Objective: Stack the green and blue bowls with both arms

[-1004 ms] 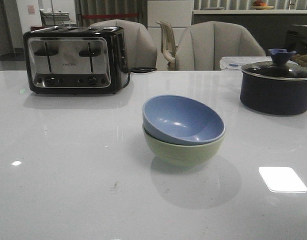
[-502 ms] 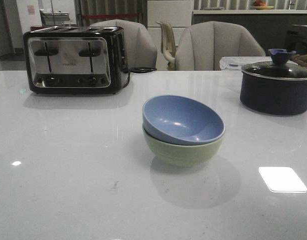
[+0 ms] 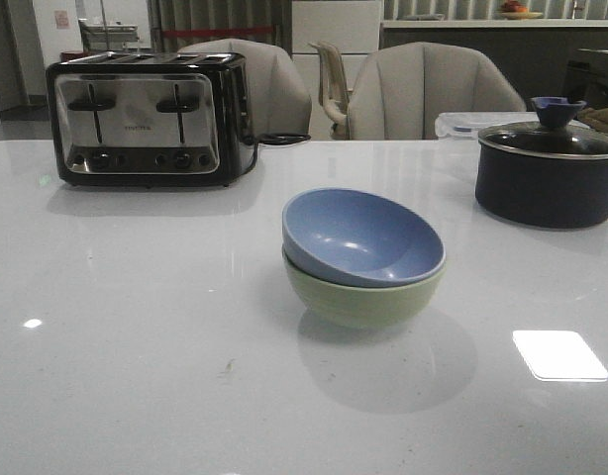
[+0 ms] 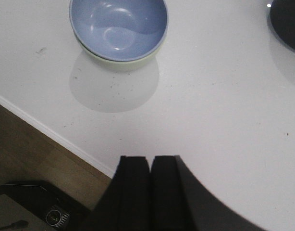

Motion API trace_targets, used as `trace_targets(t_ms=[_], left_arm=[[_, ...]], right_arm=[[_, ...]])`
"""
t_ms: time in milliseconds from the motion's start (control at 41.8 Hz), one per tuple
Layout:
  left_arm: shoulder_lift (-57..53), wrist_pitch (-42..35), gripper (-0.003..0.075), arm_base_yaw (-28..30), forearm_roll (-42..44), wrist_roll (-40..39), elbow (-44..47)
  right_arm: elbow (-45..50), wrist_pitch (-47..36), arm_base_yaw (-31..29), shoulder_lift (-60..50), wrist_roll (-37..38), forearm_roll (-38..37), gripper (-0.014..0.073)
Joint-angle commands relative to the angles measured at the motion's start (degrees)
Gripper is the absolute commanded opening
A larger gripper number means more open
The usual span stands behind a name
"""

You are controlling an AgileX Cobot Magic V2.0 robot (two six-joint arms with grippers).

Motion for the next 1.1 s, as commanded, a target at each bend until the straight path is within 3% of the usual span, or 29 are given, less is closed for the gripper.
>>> trace_targets(t_ms=[0,1076], left_arm=[[-1.4,-4.6,0.0102,-0.1,0.3,-1.9,1.2],[-1.3,-4.6,0.0102,1.7,1.6,-4.3,1.2]], right_arm=[[-1.5,-3.4,-0.1,-0.2,-0.3,-0.2,0.0034],[-1.5,-3.4,-0.1,-0.2,-0.3,-0.2,0.0034]])
